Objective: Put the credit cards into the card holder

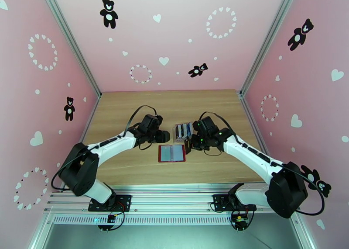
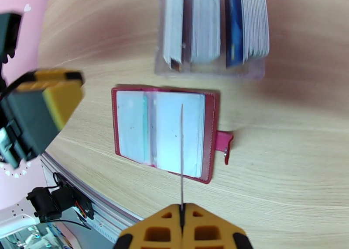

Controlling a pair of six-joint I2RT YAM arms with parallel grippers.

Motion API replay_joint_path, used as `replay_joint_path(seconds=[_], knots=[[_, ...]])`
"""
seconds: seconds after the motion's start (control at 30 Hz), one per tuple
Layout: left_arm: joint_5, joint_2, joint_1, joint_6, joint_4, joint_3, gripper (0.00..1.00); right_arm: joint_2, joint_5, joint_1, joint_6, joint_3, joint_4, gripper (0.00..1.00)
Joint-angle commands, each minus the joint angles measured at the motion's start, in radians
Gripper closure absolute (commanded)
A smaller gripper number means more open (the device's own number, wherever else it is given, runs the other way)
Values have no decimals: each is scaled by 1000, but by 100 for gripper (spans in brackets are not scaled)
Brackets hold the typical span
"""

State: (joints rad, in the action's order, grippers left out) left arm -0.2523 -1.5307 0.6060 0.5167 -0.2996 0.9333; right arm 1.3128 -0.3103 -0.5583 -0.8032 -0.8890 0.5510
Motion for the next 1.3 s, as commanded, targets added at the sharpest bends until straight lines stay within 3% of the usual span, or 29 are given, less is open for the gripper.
replay_joint_path(seconds=[0.0,0.33,0.63,0.83,1.27], knots=[[34,64,10,10,-13,-61,45,-18,-33,-6,-76,40,-122,100],[36,141,12,35,13,-217,45,54,-7,-5,-110,68,-223,100],[35,173,12,52,28,-279,45,96,-27,1,-81,20,-180,100],[38,173,11,59,42,-298,45,70,9,6,-53,26,-128,100],[28,107,12,62,77,-292,45,191,17,49,-4,-71,-161,100]])
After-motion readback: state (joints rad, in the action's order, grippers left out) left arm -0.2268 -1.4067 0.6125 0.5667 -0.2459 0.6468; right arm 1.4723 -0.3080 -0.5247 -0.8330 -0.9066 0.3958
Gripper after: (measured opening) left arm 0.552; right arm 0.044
